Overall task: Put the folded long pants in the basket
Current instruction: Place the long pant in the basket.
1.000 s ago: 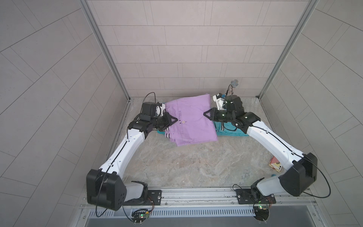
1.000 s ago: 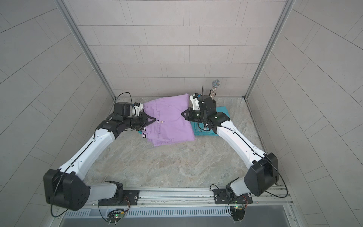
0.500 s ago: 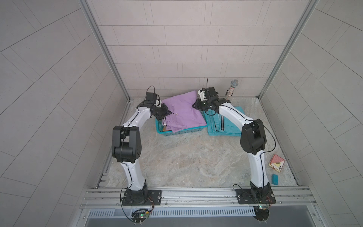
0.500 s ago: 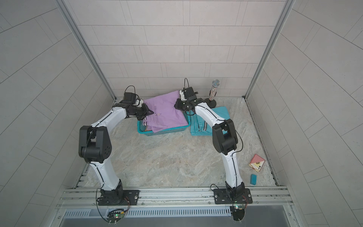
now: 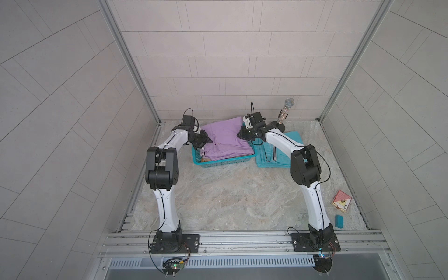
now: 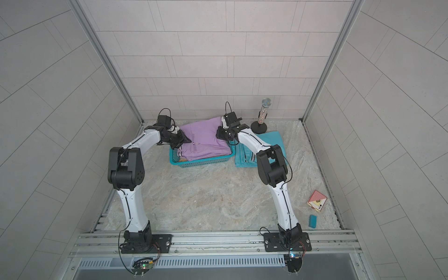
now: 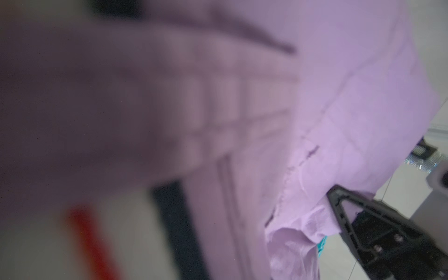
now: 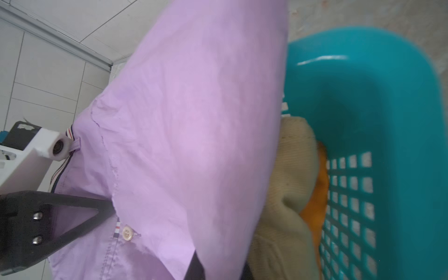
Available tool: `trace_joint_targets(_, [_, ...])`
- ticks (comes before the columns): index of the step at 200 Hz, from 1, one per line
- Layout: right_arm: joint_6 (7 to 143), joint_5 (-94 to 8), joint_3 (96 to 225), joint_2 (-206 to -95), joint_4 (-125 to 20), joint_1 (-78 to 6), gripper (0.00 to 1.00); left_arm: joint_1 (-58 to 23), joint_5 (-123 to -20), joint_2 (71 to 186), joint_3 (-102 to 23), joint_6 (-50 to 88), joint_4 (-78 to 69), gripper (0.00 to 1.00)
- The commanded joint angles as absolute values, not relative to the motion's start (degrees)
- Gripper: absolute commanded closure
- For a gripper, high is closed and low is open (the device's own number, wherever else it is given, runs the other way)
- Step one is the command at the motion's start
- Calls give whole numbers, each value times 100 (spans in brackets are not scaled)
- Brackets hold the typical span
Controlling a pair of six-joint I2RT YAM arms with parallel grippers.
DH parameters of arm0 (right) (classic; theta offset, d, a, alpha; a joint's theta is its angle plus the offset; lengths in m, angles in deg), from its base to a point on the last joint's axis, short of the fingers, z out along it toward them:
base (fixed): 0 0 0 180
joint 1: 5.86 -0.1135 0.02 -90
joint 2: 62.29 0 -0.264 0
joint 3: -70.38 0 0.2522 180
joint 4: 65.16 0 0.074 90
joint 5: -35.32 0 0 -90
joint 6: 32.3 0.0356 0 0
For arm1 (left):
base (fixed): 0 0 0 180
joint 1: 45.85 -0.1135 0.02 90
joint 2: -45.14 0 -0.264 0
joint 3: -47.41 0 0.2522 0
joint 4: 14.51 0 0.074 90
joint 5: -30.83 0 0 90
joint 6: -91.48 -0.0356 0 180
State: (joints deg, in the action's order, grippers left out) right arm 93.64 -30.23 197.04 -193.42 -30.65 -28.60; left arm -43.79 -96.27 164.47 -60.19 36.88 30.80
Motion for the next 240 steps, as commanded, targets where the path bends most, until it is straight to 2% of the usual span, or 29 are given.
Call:
trace_joint_targets(1, [9244, -3274, 19599, -18910, -2894, -2860, 100, -4445, -9321, 16170, -6049, 3656, 3156, 50])
trace_joint_targets(11, [9210, -3327, 19609, -18750, -2832, -2879, 97, -4438, -9286, 15942, -6016, 3663, 3161, 38])
trace_joint_targets(30, [9116, -3493, 19652, -18451, -2681, -2936, 69, -4427, -9130, 15494, -5978, 3633, 3306, 19])
trace_joint_targets(46, [8966, -3688, 19785, -18244, -2390, -2997, 52, -4400, -8993, 15154, -5978, 3560, 3530, 14])
trace_joint_targets(63, [8799, -3962, 19847, -17996, -2066, -3085, 48, -4362, -8785, 14827, -5948, 3465, 3851, 14])
trace_joint_targets(70, [8755, -4061, 19810, -17867, -1985, -3129, 48, -4325, -8717, 14691, -5894, 3436, 3966, 19])
trace_joint_targets(76, [8716, -4130, 19737, -17759, -1957, -3166, 48, -4298, -8679, 14560, -5816, 3427, 4013, 28])
trace_joint_targets(84, [8706, -4158, 19592, -17602, -1954, -3203, 48, -4227, -8633, 14388, -5691, 3447, 4065, 46])
trace_joint_targets(98, [8757, -4155, 19173, -17325, -2058, -3296, 48, -4090, -8644, 14149, -5463, 3503, 4102, 86])
trace_joint_targets(109, [8834, -4111, 18729, -17138, -2255, -3380, 48, -3942, -8578, 14000, -5321, 3501, 4139, 100])
trace_joint_targets(135, [9025, -3896, 17927, -17106, -2754, -3493, 48, -3615, -8606, 13846, -4520, 3809, 3205, 100])
trace_joint_targets(157, [9102, -3795, 17706, -17444, -2789, -3489, 51, -3589, -8985, 14220, -4025, 4042, 2355, 100])
trace_joint_targets(208, [9243, -3629, 17114, -17770, -2978, -3627, 55, -3714, -9154, 15523, -4158, 3609, 2357, 100])
trace_joint_targets(240, [9211, -3671, 17084, -17348, -2772, -3774, 55, -3750, -9065, 15049, -4165, 3638, 2484, 100])
